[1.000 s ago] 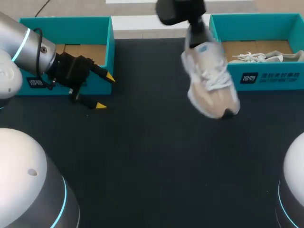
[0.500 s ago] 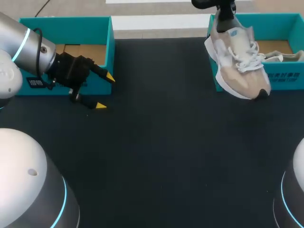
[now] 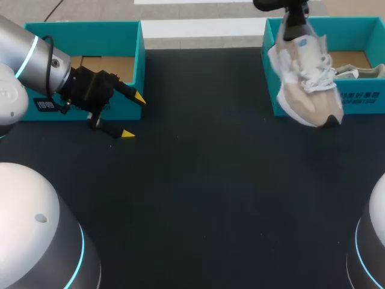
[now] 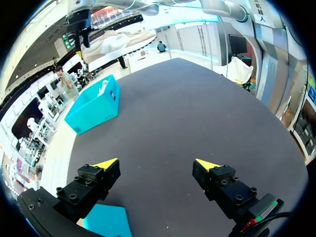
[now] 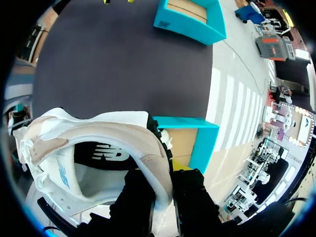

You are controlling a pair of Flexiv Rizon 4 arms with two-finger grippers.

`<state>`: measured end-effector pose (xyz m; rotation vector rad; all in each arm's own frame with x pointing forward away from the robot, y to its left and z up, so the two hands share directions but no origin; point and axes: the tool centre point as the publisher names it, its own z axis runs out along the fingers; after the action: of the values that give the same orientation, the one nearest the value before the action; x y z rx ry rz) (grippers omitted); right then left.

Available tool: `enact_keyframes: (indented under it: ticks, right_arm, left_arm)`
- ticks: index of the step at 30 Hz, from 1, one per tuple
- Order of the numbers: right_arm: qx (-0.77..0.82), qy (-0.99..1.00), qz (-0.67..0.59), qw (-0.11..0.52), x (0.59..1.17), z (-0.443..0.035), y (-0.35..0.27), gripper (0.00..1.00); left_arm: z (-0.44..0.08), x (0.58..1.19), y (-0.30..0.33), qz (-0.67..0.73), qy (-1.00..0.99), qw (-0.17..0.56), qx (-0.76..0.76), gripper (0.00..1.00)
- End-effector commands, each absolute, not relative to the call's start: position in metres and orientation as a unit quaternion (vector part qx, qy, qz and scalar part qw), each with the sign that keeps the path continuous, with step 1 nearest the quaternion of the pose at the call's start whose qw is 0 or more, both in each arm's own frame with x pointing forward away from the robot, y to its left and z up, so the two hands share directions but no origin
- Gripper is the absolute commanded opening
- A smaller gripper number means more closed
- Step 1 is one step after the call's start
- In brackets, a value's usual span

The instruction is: Take the shoe out of the shoebox, open the shoe tongue, remove and reinsert the insole, then place the shoe into the shoebox

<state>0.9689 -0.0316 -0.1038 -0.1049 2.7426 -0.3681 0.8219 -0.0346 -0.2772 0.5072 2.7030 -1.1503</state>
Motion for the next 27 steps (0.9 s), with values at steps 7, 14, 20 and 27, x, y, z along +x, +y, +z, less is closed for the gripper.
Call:
enact_keyframes:
  ticks: [7,14,20,27]
  right_arm:
    - [-0.044,0.969,-0.164,0.178,1.053,-0.103,-0.119,0.0]
    - [-0.064,0.968,-0.177,0.164,1.106,-0.107,-0.169,0.0]
    - [-0.055,0.969,-0.182,0.157,1.124,-0.11,-0.188,0.0]
    - [-0.055,0.969,-0.182,0.157,1.124,-0.11,-0.188,0.0]
  left_arm:
    - [-0.277,0.821,-0.035,-0.384,0.904,0.081,0.169,1.0]
    - [-0.277,0.821,-0.035,-0.384,0.904,0.081,0.169,1.0]
    - [-0.277,0.821,-0.035,-0.384,0.904,0.081,0.169,1.0]
    - [-0.277,0.821,-0.035,-0.384,0.904,0.081,0.169,1.0]
